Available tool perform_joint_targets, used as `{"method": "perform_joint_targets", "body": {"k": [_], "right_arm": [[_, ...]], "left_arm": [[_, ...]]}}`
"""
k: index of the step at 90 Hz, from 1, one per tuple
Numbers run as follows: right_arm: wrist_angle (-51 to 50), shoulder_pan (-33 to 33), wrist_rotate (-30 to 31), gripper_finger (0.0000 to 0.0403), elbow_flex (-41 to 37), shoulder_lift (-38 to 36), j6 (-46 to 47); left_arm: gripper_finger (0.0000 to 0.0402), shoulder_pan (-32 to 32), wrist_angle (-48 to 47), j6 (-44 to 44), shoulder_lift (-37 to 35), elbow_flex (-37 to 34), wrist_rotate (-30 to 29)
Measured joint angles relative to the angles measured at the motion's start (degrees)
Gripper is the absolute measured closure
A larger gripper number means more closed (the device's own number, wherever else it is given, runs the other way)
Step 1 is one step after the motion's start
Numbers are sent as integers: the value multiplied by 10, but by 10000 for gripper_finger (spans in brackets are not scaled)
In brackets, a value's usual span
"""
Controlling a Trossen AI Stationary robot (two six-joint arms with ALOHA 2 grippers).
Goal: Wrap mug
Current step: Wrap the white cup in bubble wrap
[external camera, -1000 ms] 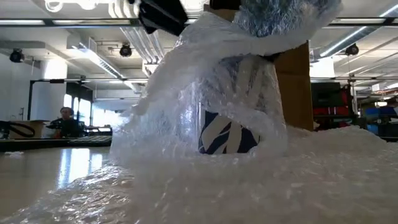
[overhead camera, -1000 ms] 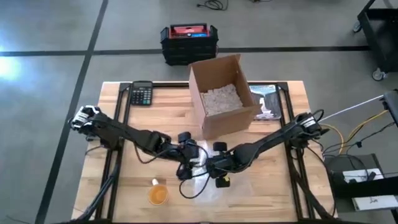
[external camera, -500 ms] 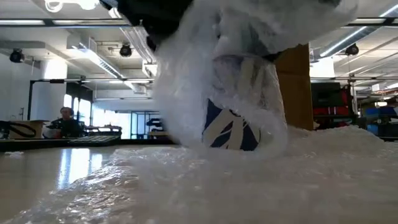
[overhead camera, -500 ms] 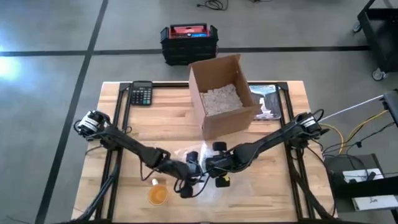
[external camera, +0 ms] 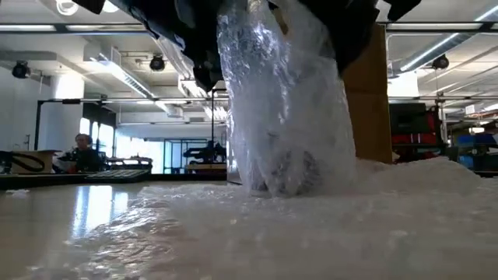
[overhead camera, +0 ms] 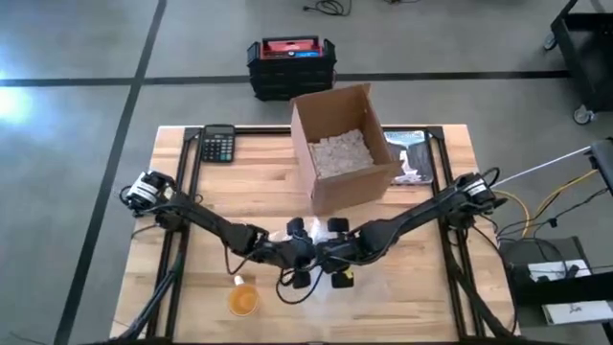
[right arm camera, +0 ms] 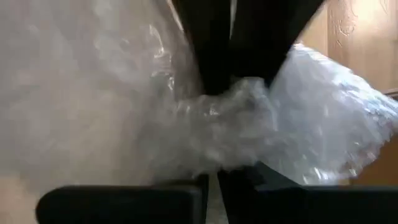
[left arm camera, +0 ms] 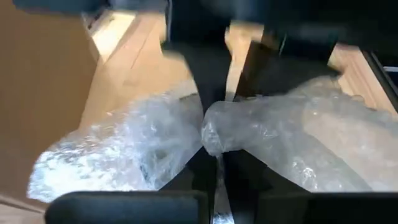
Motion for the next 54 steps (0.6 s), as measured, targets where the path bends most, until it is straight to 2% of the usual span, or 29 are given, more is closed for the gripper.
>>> {"method": "perform_joint_targets", "body": {"k": [17, 31, 41, 54], "right_arm": [[-52, 0, -6, 389, 22, -48, 13], [2, 0, -4, 389, 23, -62, -1], [43, 0, -4, 389, 15, -33, 4], [25, 0, -2, 389, 16, 26, 15]], "left_arm": [[399, 0, -5, 0, 1, 0, 17], [399, 0, -1, 0, 0, 0, 20], [398, 1, -2, 3, 0, -1, 23], [401, 0, -15, 7, -5, 0, 30]]}}
